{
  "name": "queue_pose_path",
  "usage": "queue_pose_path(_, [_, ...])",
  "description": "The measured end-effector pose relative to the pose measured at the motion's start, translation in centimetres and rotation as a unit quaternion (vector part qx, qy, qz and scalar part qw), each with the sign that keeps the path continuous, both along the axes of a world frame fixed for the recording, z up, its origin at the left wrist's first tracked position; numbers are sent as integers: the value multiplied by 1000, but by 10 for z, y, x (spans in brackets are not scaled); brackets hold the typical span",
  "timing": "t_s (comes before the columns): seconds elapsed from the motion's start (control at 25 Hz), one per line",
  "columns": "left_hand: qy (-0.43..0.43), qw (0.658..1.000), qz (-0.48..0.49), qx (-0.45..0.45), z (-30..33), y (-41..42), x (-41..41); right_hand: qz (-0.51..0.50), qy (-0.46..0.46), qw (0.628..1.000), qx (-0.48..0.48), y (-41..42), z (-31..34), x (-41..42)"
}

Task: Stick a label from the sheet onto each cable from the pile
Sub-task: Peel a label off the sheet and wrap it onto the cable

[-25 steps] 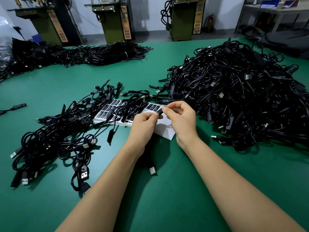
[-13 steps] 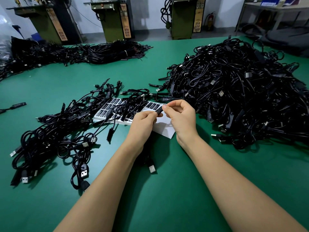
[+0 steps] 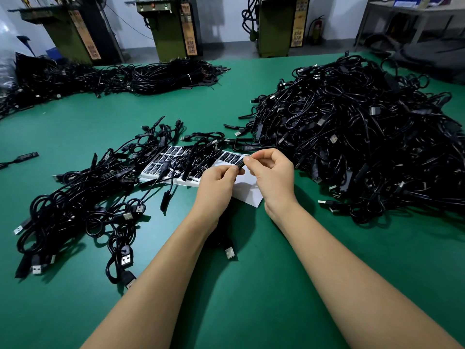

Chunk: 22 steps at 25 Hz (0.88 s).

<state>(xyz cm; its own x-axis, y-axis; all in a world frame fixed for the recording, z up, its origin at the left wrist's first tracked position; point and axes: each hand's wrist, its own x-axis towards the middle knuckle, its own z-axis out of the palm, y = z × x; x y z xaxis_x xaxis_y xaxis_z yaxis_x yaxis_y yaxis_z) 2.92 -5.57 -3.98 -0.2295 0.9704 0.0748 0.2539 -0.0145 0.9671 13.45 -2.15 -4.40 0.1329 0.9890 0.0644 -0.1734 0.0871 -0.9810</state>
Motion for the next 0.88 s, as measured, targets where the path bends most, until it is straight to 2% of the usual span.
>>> queue_pose_path(0.36, [34, 999, 27, -5, -5, 2, 2, -10, -8, 1000, 1, 1, -1, -1])
queue_pose_path(0.56, [49, 998, 42, 2, -8, 3, 3, -25, -42, 998, 31, -2, -1, -4])
queue_pose_path(0.72, [53, 998, 45, 10, -9, 4, 2, -42, -129, 988, 80, -5, 0, -5])
queue_pose_path(0.88, [53, 998, 37, 17, -9, 6, 2, -68, -245, 955, 150, -9, 0, -8])
